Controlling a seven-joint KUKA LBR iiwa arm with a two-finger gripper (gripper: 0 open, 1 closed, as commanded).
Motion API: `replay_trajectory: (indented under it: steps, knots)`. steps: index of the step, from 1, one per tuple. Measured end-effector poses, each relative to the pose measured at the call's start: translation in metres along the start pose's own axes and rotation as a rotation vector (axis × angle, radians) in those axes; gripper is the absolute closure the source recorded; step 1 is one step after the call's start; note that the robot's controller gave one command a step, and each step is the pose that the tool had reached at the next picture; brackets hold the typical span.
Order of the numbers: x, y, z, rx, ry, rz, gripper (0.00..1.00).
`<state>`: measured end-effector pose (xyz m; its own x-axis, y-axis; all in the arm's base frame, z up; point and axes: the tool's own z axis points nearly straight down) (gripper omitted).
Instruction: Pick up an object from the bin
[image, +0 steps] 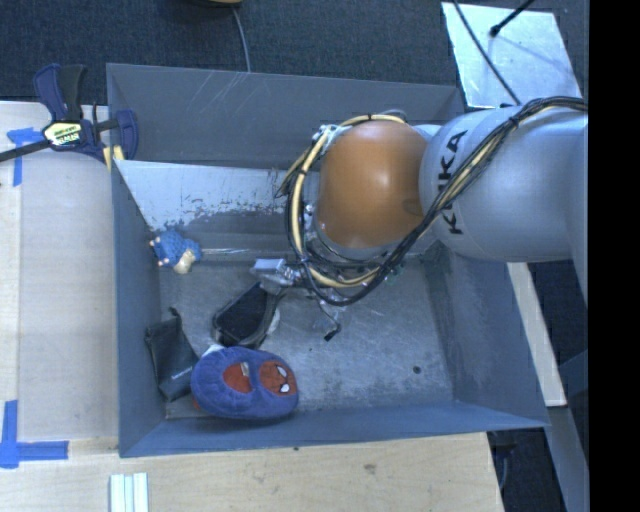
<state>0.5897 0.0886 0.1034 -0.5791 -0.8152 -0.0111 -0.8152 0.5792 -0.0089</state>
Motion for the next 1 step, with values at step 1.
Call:
replay_trajectory:
  steps: [1]
  knots:
    - [-0.0227,0.004,-0.0089,-0.006,0.004,-0.228,0.0]
